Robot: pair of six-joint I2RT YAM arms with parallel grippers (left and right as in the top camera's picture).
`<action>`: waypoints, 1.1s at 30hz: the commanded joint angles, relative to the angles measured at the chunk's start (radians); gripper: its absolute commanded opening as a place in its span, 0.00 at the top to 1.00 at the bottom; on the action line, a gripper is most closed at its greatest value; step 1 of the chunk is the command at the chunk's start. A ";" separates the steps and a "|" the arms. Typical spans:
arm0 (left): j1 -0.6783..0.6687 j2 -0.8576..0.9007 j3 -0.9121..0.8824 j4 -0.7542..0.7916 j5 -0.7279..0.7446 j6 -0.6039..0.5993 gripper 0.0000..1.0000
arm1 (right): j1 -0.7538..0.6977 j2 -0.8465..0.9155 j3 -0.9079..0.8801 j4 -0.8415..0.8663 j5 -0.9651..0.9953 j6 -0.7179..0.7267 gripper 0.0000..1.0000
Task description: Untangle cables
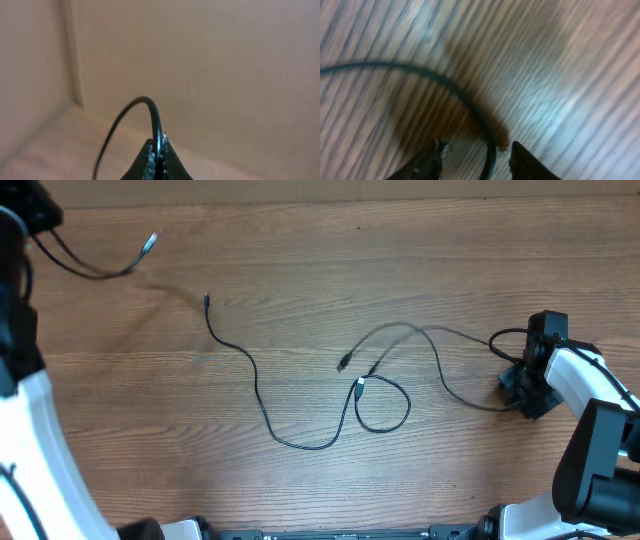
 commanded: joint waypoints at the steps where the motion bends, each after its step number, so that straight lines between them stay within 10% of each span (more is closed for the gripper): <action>1: 0.003 0.077 0.006 -0.033 0.091 -0.029 0.96 | 0.000 0.005 0.012 0.002 -0.118 -0.003 0.42; 6: 0.003 0.141 0.006 -0.077 0.128 -0.028 0.96 | 0.000 0.005 0.012 0.001 -0.133 -0.003 0.00; 18: -0.001 0.151 0.004 -0.140 0.010 -0.027 0.96 | 0.000 0.005 0.012 0.041 -0.132 -0.003 0.00; 26: -0.001 0.286 -0.007 -0.357 -0.235 -0.414 0.96 | 0.000 0.005 0.012 0.097 -0.132 -0.003 0.00; 33: -0.004 0.481 -0.007 -0.445 -0.188 -0.504 0.96 | 0.000 0.005 0.012 0.097 -0.132 -0.003 0.00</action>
